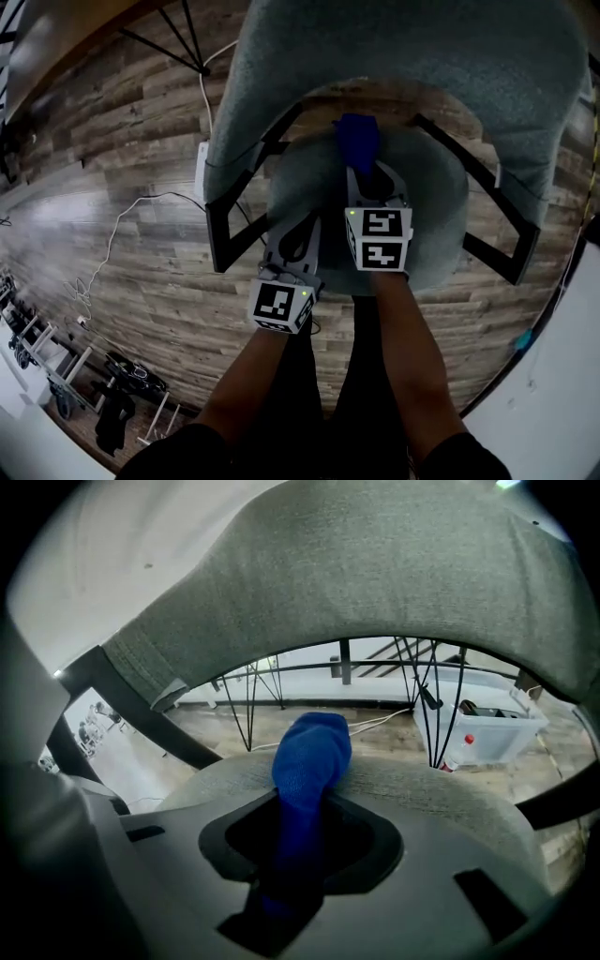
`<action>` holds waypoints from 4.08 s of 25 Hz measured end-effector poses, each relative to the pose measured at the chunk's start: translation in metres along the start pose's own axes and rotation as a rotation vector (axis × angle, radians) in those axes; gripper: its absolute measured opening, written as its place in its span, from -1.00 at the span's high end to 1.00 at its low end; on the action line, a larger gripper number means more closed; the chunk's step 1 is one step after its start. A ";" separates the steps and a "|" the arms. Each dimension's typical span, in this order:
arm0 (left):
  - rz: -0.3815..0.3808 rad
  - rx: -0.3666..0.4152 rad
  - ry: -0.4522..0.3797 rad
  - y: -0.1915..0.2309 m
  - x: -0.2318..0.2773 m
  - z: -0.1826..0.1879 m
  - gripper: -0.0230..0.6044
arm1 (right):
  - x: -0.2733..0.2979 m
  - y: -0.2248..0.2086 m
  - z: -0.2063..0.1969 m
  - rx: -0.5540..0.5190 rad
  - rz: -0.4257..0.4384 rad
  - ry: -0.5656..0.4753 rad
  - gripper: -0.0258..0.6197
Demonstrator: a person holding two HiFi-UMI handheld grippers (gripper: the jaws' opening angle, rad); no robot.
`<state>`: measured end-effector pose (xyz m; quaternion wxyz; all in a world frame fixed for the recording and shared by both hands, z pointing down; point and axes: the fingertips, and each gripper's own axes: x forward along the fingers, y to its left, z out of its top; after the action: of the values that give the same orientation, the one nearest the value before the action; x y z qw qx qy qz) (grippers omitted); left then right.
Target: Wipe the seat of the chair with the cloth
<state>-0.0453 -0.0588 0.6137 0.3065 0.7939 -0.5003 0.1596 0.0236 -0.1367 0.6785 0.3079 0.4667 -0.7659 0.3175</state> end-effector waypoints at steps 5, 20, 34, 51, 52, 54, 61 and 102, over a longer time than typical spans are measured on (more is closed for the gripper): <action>-0.008 0.006 0.007 -0.012 0.014 -0.002 0.92 | -0.005 -0.020 -0.003 0.032 -0.030 -0.008 0.57; -0.066 0.044 0.022 -0.060 0.036 -0.004 0.92 | -0.036 -0.092 -0.018 0.129 -0.146 -0.008 0.57; -0.062 0.082 0.032 -0.089 0.046 -0.011 0.92 | -0.063 -0.149 -0.038 0.195 -0.207 -0.010 0.57; 0.056 0.063 -0.024 -0.066 0.014 -0.017 0.92 | -0.076 -0.089 -0.035 0.050 -0.137 -0.015 0.57; 0.061 0.058 -0.026 -0.060 0.010 -0.016 0.92 | -0.074 -0.077 -0.036 0.050 -0.123 -0.013 0.57; 0.071 0.048 -0.035 -0.049 -0.001 -0.012 0.92 | -0.069 -0.049 -0.037 0.036 -0.086 -0.007 0.57; 0.116 0.044 -0.041 -0.002 -0.038 -0.020 0.92 | -0.042 0.057 -0.034 -0.115 0.042 0.030 0.56; -0.018 0.146 0.024 -0.045 -0.039 -0.044 0.92 | -0.061 -0.005 -0.078 0.055 -0.114 0.068 0.57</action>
<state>-0.0200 0.0108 0.6111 0.2553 0.8166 -0.4765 0.2022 0.0645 -0.0468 0.6799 0.3382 0.5067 -0.7184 0.3358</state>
